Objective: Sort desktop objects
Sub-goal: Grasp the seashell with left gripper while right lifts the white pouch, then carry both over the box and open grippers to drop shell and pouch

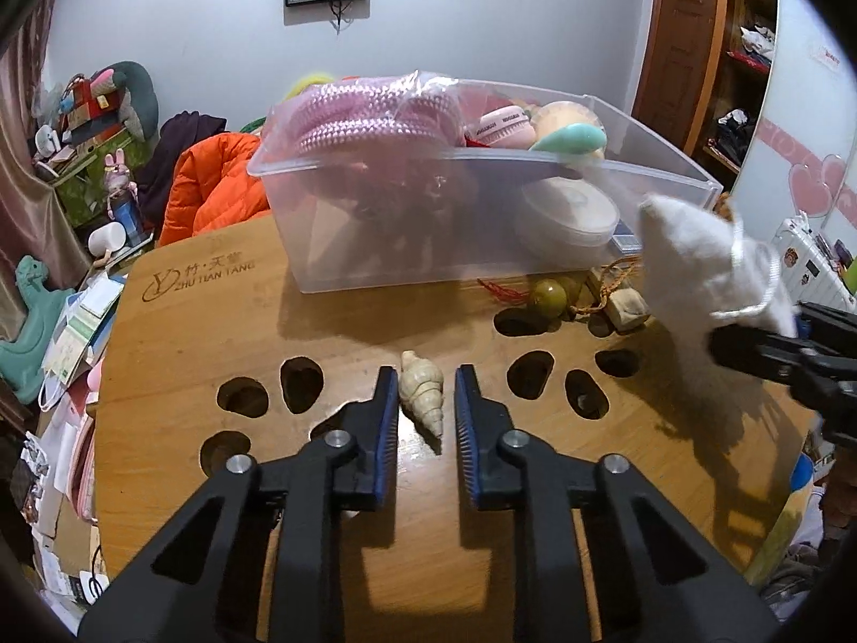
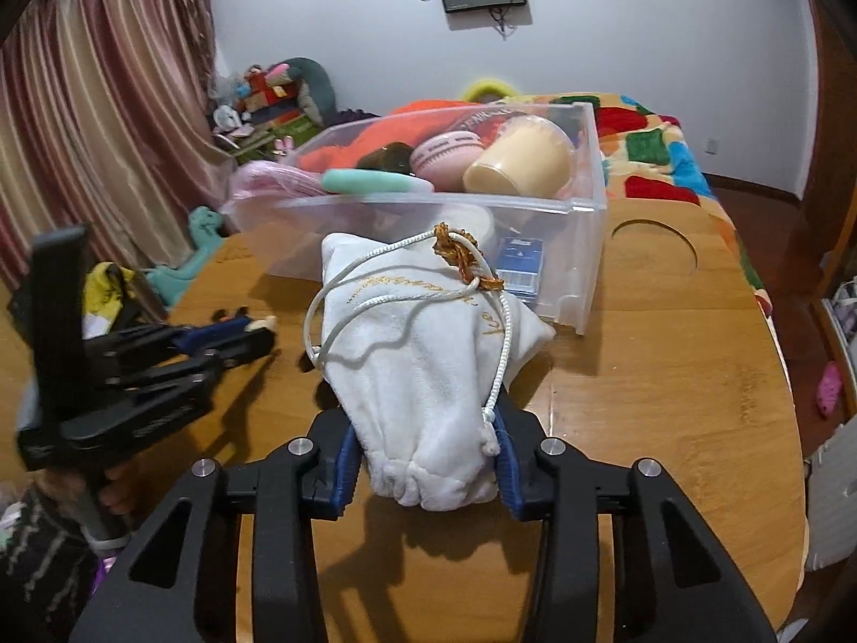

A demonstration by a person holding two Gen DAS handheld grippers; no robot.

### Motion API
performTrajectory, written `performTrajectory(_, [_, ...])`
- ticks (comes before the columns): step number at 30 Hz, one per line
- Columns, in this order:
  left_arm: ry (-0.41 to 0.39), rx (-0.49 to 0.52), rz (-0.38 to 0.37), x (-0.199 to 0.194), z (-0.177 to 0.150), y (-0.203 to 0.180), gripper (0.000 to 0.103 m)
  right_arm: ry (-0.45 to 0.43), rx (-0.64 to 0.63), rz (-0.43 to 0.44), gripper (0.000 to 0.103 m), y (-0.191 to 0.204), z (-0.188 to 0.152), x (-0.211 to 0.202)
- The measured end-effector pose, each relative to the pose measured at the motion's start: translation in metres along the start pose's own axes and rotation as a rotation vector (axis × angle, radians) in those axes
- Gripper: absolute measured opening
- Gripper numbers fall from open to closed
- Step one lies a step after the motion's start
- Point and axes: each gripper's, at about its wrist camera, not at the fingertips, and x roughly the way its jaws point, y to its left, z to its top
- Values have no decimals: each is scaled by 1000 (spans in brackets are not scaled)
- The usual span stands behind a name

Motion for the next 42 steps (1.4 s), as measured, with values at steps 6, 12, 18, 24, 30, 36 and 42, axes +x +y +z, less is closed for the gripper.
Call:
performTrajectory(6, [-1, -12, -7, -2, 0, 0, 16, -44, 0, 22, 38, 2, 8, -18])
performTrajectory(12, [-37, -36, -19, -17, 4, 1, 16, -63, 17, 45, 38, -3, 21, -26])
performTrajectory(18, [-81, -63, -37, -35, 13, 4, 16, -88, -14, 45, 38, 3, 31, -33])
performTrajectory(24, [-127, -84, -60, -48, 26, 6, 16, -94, -75, 37, 38, 10, 43, -31])
performTrajectory(30, [-163, -90, -80, -53, 45, 3, 16, -90, -60, 59, 38, 7, 56, -22])
performTrajectory(36, [-188, -91, -107, -56, 63, -3, 16, -88, -66, 60, 38, 4, 70, -13])
performTrajectory(42, [-195, -77, -126, -50, 76, -12, 16, -65, -37, 69, 38, -7, 78, 0])
